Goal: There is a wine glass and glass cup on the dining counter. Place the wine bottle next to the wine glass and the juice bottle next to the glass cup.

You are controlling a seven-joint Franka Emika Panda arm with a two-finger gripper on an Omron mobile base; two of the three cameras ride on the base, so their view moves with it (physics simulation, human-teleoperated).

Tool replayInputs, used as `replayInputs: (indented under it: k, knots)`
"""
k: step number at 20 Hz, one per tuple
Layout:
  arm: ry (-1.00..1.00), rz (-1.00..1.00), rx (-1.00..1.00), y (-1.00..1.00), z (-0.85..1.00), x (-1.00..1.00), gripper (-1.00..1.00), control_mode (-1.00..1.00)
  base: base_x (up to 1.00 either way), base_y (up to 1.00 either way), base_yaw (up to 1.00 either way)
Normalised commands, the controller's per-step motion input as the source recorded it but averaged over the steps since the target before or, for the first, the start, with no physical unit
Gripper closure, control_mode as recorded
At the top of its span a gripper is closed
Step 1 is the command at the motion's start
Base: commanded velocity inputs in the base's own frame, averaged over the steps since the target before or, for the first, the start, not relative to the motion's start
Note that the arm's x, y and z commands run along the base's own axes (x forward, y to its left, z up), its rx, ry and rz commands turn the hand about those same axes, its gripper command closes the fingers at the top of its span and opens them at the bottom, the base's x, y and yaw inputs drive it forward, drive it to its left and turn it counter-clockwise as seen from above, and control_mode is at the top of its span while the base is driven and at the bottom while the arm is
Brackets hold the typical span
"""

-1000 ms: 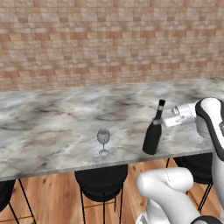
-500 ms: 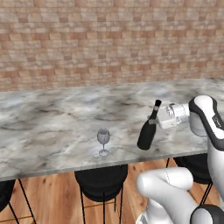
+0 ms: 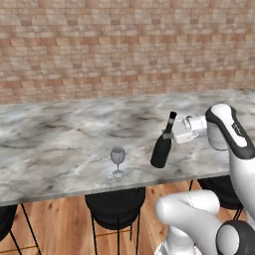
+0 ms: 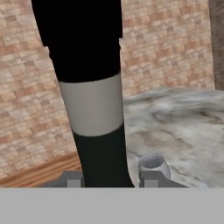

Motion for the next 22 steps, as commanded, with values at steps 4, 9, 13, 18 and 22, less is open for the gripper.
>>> replayInputs:
  k: [4,9,13,18,22]
  knots:
    - [-0.02,0.0,0.0,0.16,-0.17,0.21,1.0,-1.0,0.0,0.0,0.0]
    - [-0.08,0.0,0.0,0.17,-0.21,0.17,1.0,-1.0,0.0,0.0,0.0]
    - [-0.05,0.0,0.0,0.14,-0.2,0.14,1.0,-1.0,0.0,0.0,0.0]
    - [0.0,0.0,0.0,0.15,-0.1,0.13,1.0,-1.0,0.0,0.0,0.0]
    - [0.0,0.0,0.0,0.14,-0.05,0.07,1.0,-1.0,0.0,0.0,0.0]
